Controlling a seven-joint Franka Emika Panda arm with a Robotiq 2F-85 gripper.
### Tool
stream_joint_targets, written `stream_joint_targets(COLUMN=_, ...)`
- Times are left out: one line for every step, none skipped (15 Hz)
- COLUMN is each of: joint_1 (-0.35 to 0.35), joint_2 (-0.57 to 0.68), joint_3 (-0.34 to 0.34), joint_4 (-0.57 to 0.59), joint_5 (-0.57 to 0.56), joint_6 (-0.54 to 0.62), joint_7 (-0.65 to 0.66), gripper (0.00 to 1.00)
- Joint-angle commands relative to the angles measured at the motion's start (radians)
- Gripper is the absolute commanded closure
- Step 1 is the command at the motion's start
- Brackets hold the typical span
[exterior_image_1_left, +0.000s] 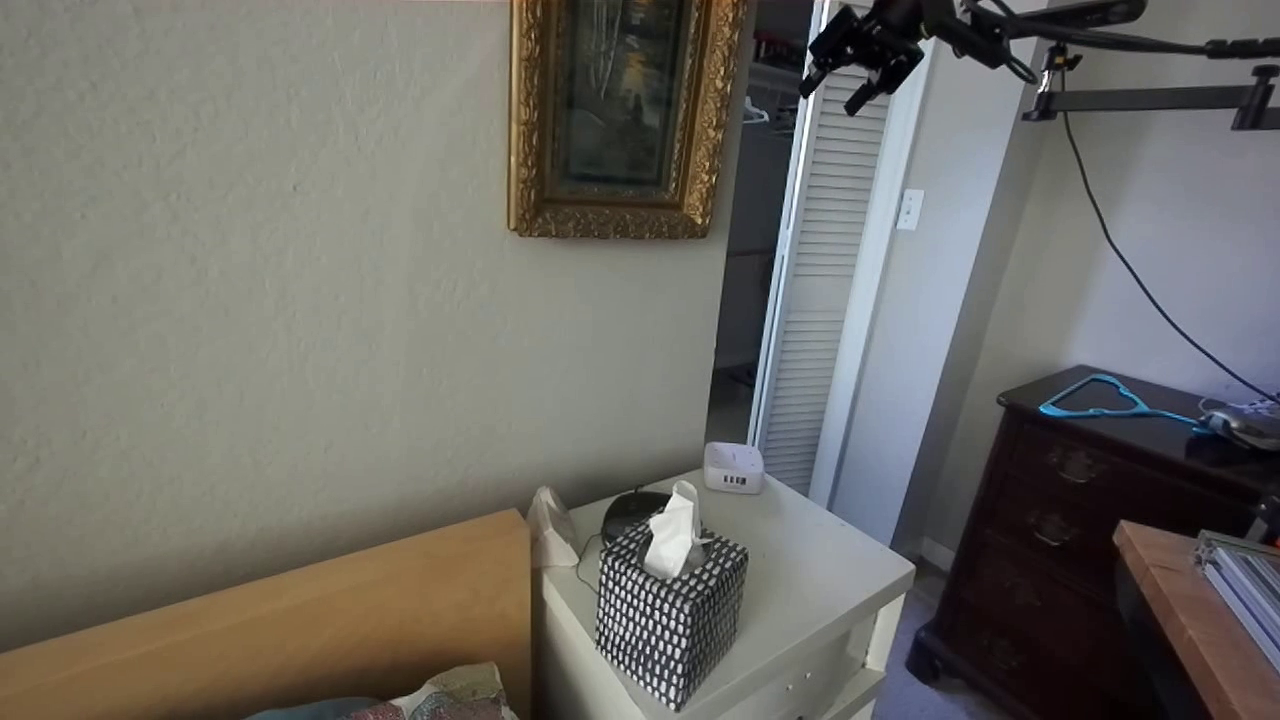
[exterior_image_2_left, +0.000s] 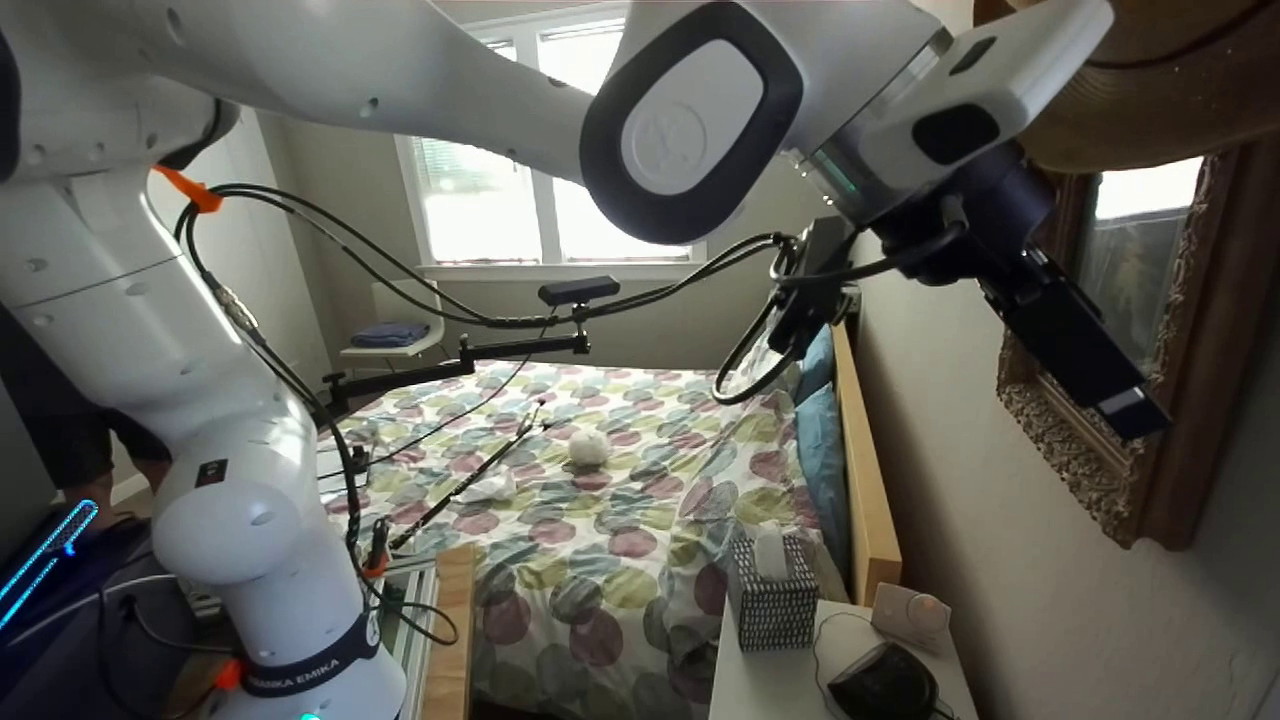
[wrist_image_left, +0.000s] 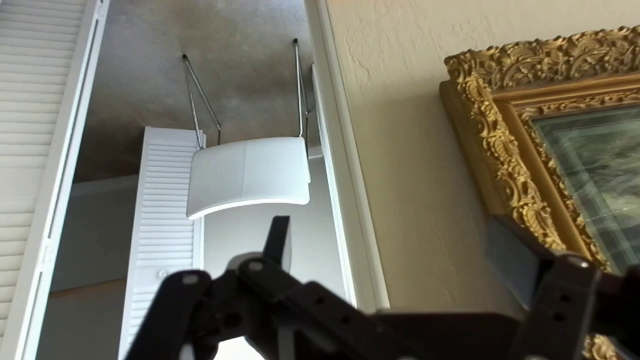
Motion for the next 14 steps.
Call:
stream_joint_targets(joint_1=-0.032, joint_2=-0.069, joint_3=0.017, joint_4=-0.038, joint_5=-0.048, joint_6=-0.003, joint_7=0.018, gripper=0.00)
stream_joint_targets(joint_1=-0.046, joint_2=-0.088, joint_3=0.027, joint_4=-0.047, joint_5=-0.066, joint_6=-0.008, joint_7=0.027, gripper=0.00)
stream_joint_targets(joint_1=-0.061, joint_2=-0.114, joint_3=0.035, joint_4=-0.059, joint_5=-0.087, joint_6=-0.009, joint_7=0.029, gripper=0.00)
stream_joint_targets(joint_1=-0.078, joint_2=-0.138, joint_3=0.046, joint_4=-0.070, joint_5=-0.107, joint_6=-0.008, joint_7=0.036, gripper=0.00)
stream_joint_targets(joint_1=-0.097, joint_2=-0.160, joint_3=0.057, joint_4=-0.081, joint_5=-0.124, joint_6=-0.007, joint_7=0.045, gripper=0.00)
stream_joint_targets(joint_1=-0.110, joint_2=-0.185, joint_3=0.068, joint_4=-0.092, joint_5=-0.132, joint_6=-0.014, joint_7=0.042, gripper=0.00)
stream_joint_targets(joint_1=-0.121, joint_2=-0.213, joint_3=0.082, joint_4=-0.107, joint_5=-0.135, joint_6=-0.026, joint_7=0.036, gripper=0.00)
stream_joint_targets(joint_1=-0.267, joint_2=-0.221, joint_3=0.221, joint_4=-0.141, joint_5=0.002, joint_6=-0.014, joint_7=-0.086, gripper=0.00)
stream_joint_targets(joint_1=-0.278, joint_2=-0.272, joint_3=0.242, joint_4=-0.173, joint_5=0.035, joint_6=-0.024, joint_7=-0.139, gripper=0.00)
stream_joint_targets(joint_1=-0.309, joint_2=-0.306, joint_3=0.276, joint_4=-0.201, joint_5=0.080, joint_6=-0.029, joint_7=-0.196, gripper=0.00)
stream_joint_targets(joint_1=-0.324, joint_2=-0.350, joint_3=0.303, joint_4=-0.225, joint_5=0.131, joint_6=-0.043, joint_7=-0.252, gripper=0.00)
stream_joint_targets(joint_1=-0.336, joint_2=-0.389, joint_3=0.318, joint_4=-0.246, joint_5=0.171, joint_6=-0.054, joint_7=-0.305, gripper=0.00)
stream_joint_targets(joint_1=-0.348, joint_2=-0.424, joint_3=0.339, joint_4=-0.264, joint_5=0.200, joint_6=-0.062, joint_7=-0.339, gripper=0.00)
stream_joint_targets(joint_1=-0.353, joint_2=-0.456, joint_3=0.348, joint_4=-0.274, joint_5=0.227, joint_6=-0.076, joint_7=-0.373, gripper=0.00)
